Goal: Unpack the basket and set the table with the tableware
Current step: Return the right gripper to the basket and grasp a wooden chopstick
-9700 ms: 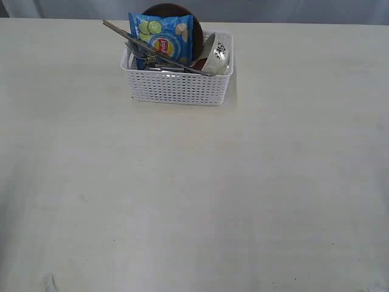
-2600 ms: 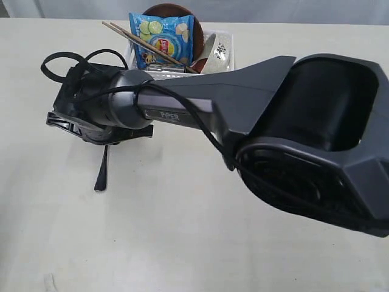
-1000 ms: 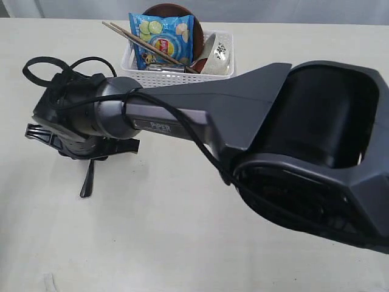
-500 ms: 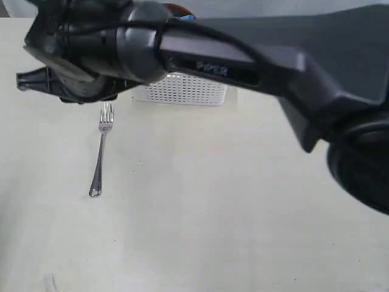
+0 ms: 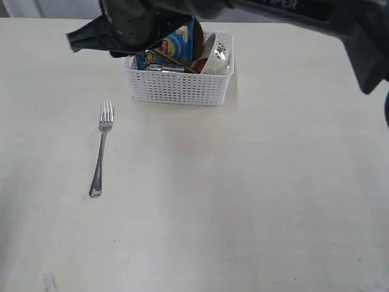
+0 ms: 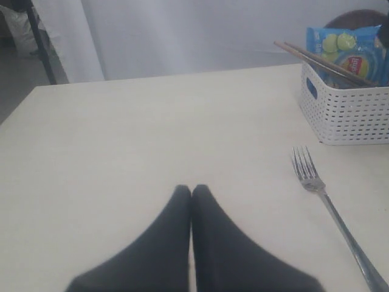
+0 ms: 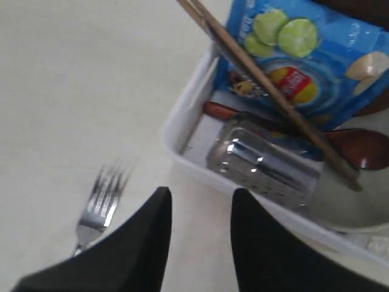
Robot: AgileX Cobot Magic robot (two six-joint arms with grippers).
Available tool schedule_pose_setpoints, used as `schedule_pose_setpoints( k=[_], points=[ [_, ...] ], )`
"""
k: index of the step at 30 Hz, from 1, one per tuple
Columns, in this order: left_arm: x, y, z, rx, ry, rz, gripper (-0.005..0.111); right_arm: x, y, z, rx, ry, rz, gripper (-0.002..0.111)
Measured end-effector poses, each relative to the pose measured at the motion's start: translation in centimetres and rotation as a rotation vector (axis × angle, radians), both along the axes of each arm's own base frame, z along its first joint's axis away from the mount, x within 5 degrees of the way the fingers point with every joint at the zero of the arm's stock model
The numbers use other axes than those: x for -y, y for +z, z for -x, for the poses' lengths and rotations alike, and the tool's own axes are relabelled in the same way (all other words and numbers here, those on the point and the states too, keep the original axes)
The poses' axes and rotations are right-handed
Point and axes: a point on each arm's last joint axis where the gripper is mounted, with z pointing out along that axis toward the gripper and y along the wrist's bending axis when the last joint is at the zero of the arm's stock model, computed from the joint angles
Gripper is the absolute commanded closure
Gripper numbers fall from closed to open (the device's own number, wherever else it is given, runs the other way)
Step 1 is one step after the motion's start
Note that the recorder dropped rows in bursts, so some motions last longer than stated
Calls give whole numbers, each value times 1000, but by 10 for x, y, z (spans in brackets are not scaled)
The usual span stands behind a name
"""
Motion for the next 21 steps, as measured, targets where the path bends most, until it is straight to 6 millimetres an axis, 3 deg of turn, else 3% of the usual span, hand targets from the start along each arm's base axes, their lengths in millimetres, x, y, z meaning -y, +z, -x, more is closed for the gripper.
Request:
schedule_pose_setpoints(
  k=[13, 17, 21],
  points=[
    [0, 0, 0, 0, 0, 0, 107, 76, -6, -68, -115, 287, 35, 75],
    [0, 0, 0, 0, 0, 0, 107, 77, -3, -74, -25, 418, 74, 70],
    [0, 0, 0, 0, 0, 0, 107, 71, -2, -78, 49, 466, 48, 53]
  ],
)
